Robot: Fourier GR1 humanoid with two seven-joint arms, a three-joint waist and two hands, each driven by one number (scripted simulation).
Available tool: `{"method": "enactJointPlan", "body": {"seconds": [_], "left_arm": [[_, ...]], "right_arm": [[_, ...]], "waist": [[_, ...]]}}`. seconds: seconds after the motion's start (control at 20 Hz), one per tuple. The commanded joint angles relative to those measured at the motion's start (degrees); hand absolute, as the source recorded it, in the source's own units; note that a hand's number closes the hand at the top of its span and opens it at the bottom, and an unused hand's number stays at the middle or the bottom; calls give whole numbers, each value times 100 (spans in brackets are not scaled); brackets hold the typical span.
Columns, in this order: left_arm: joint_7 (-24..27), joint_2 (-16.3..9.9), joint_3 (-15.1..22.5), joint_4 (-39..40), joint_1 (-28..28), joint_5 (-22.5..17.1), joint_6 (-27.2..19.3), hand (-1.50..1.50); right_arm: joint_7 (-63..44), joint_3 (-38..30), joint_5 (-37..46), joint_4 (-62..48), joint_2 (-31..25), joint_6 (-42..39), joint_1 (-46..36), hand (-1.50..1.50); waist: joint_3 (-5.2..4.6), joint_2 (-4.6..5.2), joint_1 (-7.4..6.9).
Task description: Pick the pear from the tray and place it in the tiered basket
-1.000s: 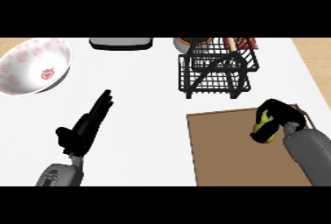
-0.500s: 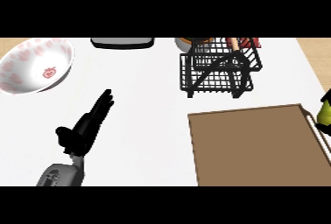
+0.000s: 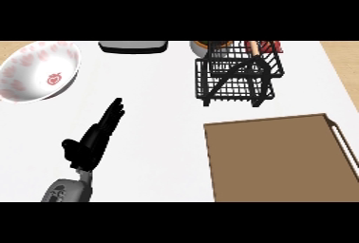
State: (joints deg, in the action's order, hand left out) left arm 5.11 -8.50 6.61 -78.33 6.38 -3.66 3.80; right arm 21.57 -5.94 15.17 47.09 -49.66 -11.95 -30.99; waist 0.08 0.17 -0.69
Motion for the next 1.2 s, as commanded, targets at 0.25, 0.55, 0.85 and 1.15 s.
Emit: {"method": "enactJointPlan", "body": {"seconds": [0.25, 0.55, 0.85, 1.15], "left_arm": [[-71, -92, -279, 266, 351, -62, 162, 0], [187, 66, -137, 318, 111, 169, 39, 0], [42, 291, 70, 104, 90, 243, 4, 0], [73, 132, -45, 99, 49, 232, 131, 0]], "right_arm": [[-1322, -182, -361, 525, 177, -830, -1391, 150], [-2612, 114, -201, 613, 770, -852, -2521, 150], [-3126, 213, 35, -183, 1520, -518, -3534, 150], [-2987, 507, 492, -1133, 2153, -303, -4175, 150]], "waist": [[-14, -17, 35], [-14, -14, 5], [-11, 4, -54], [-11, 40, -137]]}}
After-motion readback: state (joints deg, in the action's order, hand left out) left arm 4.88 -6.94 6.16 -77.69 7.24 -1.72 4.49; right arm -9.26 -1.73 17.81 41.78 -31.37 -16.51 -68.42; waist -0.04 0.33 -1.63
